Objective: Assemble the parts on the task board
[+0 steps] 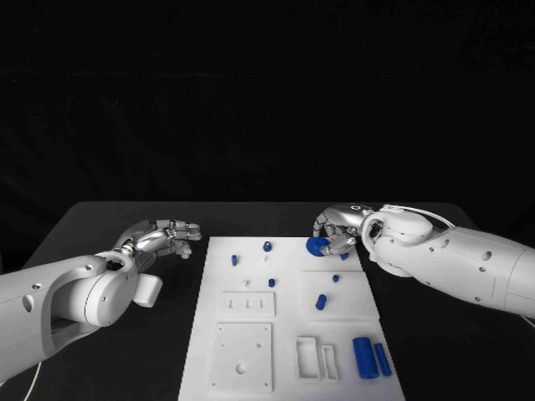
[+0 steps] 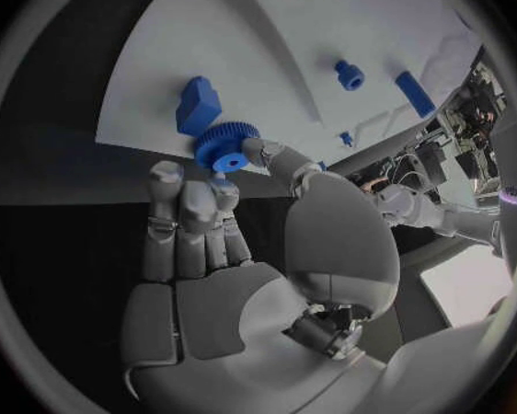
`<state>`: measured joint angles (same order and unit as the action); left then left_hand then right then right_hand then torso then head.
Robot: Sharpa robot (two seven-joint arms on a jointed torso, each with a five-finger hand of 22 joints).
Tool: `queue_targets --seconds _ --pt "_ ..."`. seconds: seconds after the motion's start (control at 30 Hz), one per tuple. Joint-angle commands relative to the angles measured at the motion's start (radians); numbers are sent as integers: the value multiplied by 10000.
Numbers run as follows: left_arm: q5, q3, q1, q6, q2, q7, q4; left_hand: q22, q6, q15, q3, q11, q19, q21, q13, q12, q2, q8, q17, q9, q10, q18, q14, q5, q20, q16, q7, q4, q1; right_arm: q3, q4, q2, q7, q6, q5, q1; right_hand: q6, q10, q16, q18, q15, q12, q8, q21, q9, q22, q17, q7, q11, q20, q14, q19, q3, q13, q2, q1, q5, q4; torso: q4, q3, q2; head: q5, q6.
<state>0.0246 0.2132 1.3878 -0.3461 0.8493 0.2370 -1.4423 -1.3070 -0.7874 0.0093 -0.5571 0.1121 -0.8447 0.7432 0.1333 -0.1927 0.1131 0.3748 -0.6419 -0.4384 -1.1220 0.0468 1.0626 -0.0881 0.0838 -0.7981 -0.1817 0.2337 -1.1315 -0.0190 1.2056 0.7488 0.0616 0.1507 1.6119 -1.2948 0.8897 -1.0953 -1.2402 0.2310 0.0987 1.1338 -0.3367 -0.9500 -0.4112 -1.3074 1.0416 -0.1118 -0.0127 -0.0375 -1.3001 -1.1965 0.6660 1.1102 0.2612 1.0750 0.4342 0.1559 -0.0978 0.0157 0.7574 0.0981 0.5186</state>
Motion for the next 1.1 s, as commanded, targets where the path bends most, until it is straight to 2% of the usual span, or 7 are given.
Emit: queue_targets --seconds 0.03,0.23,0.33,0.47,0.53,0.6,1.1 --pt "32 -7 10 72 -7 69 -23 13 45 11 -19 58 19 -41 -1 39 -31 -24 16 6 23 264 -50 -60 49 -12 -25 -3 93 -28 9 -27 -110 -43 737 44 927 9 55 308 93 50 -55 -44 -13 -178 17 13 137 -31 -13 -5 106 -15 -121 29 -125 -25 -6 6 -5 1 9" --pt "32 -7 10 66 -2 67 -22 14 45 11 -20 58 20 -41 -1 40 -32 -24 17 6 23 265 -50 -61 49 -13 -25 -4 93 -28 115 -63 -48 369 1173 45 1014 -18 59 308 112 53 -92 -53 -29 -177 28 38 160 -31 -23 -14 172 -20 -127 27 -226 -54 -8 2 -5 -9 -9" --pt "32 -7 10 65 -1 65 -27 14 45 10 -21 58 20 -41 -1 40 -33 -23 18 6 23 265 -50 -61 49 -13 -24 -3 92 -28 179 -81 25 553 1315 46 1155 -111 31 308 158 67 -153 -91 -60 -175 72 91 212 -45 -59 -74 141 -36 -36 -91 -876 -165 -3 3 1 -25 -17" --pt "32 -7 10 61 6 63 -34 14 45 10 -22 57 20 -40 -1 41 -33 -23 19 6 24 266 -50 -62 49 -14 -24 -1 89 -27 320 -77 242 850 1563 46 1226 -168 21 308 181 63 -172 -107 -74 -170 110 119 236 -66 -72 -107 148 -53 2 -126 -1145 -239 0 5 2 -38 -34" --pt "32 -7 10 52 10 64 -34 14 45 10 -23 57 20 -40 -1 42 -33 -23 20 6 24 266 -50 -62 49 -15 -24 -1 88 -26 426 -52 356 961 1632 46 1279 -223 16 308 205 65 -183 -115 -85 -162 141 142 261 -91 -83 -138 230 -64 18 -97 -1548 -330 -2 5 0 -41 -22" --pt "33 -7 10 46 13 58 -34 15 45 10 -23 57 21 -40 -2 43 -34 -23 21 6 24 266 -50 -63 49 -15 -24 0 87 -25 539 -30 462 1069 1733 46 1306 -247 17 308 215 62 -186 -115 -90 -158 157 152 271 -101 -89 -148 293 -70 33 -78 -1731 -399 -5 4 -5 -47 -26" --pt "34 -7 10 12 21 67 -57 16 46 10 -29 57 21 -39 -1 45 -36 -22 25 5 23 268 -51 -66 49 -17 -24 5 79 -19 1943 20 1317 1813 3203 44 1410 -358 34 308 254 52 -181 -124 -111 -153 224 193 311 -144 -125 -211 656 -85 258 11 -2225 -778 -3 14 -3 -132 -95"
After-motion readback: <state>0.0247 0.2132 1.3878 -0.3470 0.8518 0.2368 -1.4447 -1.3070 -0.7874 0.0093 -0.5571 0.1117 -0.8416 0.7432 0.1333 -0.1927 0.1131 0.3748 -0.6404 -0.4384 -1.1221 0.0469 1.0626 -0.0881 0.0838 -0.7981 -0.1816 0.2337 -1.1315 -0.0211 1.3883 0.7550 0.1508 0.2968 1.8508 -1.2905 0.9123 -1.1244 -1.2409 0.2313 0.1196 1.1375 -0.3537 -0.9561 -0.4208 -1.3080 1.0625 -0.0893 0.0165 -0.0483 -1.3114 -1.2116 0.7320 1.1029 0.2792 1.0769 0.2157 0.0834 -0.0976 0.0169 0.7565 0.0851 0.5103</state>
